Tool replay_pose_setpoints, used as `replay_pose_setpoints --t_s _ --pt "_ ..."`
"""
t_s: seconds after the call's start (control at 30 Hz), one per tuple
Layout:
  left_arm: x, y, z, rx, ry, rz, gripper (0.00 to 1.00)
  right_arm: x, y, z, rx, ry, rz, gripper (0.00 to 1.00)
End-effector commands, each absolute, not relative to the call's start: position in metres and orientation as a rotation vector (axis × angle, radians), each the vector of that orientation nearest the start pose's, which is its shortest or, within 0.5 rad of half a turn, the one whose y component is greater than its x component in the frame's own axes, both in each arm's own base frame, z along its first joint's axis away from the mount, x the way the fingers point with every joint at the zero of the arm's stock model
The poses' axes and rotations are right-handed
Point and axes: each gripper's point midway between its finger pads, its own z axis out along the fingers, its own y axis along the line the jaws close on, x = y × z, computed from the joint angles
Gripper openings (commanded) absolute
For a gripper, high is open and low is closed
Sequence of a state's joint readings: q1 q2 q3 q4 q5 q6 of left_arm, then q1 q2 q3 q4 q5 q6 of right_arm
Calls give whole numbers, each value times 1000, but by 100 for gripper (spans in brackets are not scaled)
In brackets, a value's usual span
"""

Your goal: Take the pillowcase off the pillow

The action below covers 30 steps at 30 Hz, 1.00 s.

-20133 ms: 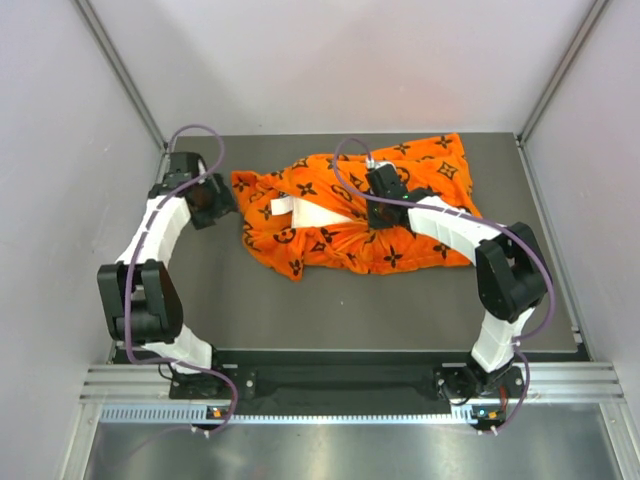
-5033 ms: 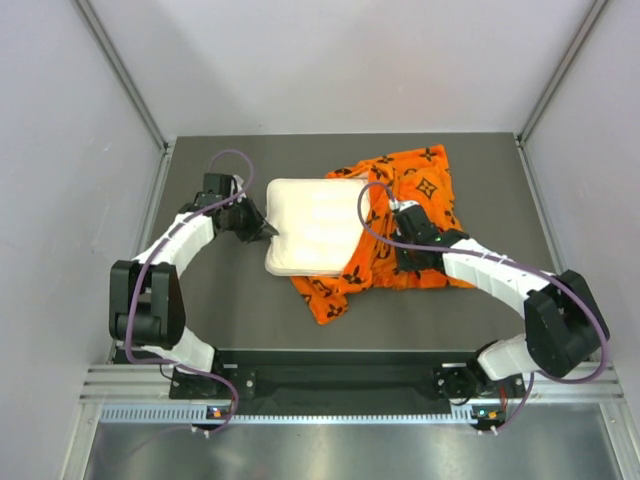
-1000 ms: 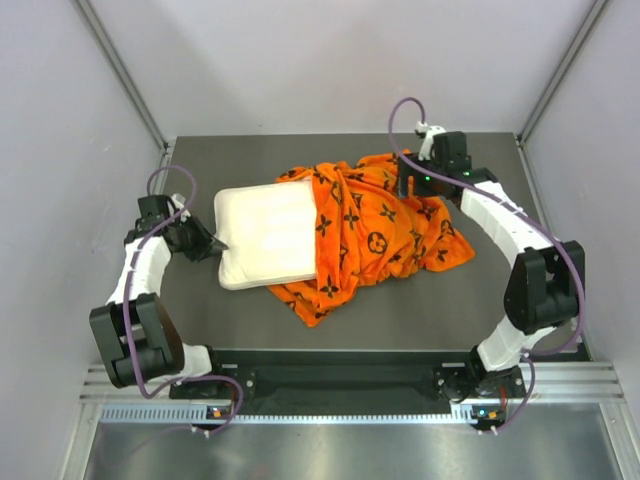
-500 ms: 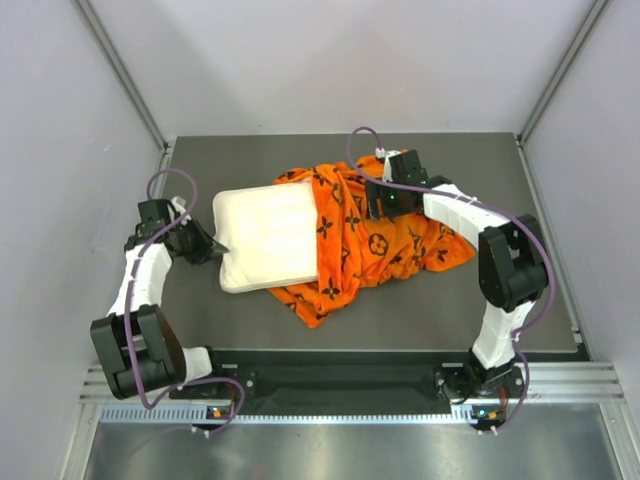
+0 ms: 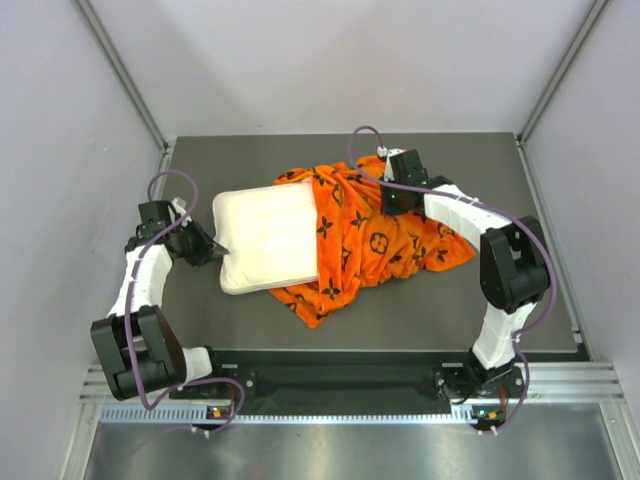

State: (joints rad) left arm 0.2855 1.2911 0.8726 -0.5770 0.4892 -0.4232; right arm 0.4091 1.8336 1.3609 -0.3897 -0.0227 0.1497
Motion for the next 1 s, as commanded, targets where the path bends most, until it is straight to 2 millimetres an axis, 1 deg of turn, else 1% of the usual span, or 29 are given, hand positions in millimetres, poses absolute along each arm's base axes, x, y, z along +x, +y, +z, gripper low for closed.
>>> replay_pose_setpoints --t_s 0.0,0.1,0.13,0.2,0.23,0.3,0.33,0.43,0.6,0.77,0.87,0.9,0.93,0.97 --pt "307 -6 129 -658 2398 -630 0 422 165 108 -280 2430 178 0" --pt "309 -4 129 -658 2398 -624 0 423 149 115 -235 2424 164 0" --pt "311 -4 131 -655 2391 -623 0 426 138 116 -211 2422 152 0" --pt "312 -3 131 -659 2394 -620 0 426 124 121 -178 2413 140 0" --pt "313 -3 132 -658 2393 -620 0 427 112 121 -145 2416 127 0" --pt "314 -2 133 -657 2389 -615 0 426 98 123 -113 2415 119 0" --pt "315 -1 133 -657 2389 -612 0 428 84 123 -82 2415 105 0" --pt "316 1 135 -657 2385 -609 0 426 66 122 -42 2421 93 0" --pt "316 3 133 -665 2392 -601 0 426 52 115 -17 2437 47 0" --pt "316 6 135 -671 2387 -593 0 428 50 109 0 2450 42 0" --pt "316 5 135 -666 2391 -592 0 427 52 106 -7 2459 58 0" --pt "314 5 133 -668 2397 -591 0 427 55 107 -17 2457 81 2" --pt "313 5 133 -660 2403 -591 0 427 58 109 -23 2455 93 7" --pt "311 5 131 -659 2409 -588 0 429 58 113 -24 2446 96 27"
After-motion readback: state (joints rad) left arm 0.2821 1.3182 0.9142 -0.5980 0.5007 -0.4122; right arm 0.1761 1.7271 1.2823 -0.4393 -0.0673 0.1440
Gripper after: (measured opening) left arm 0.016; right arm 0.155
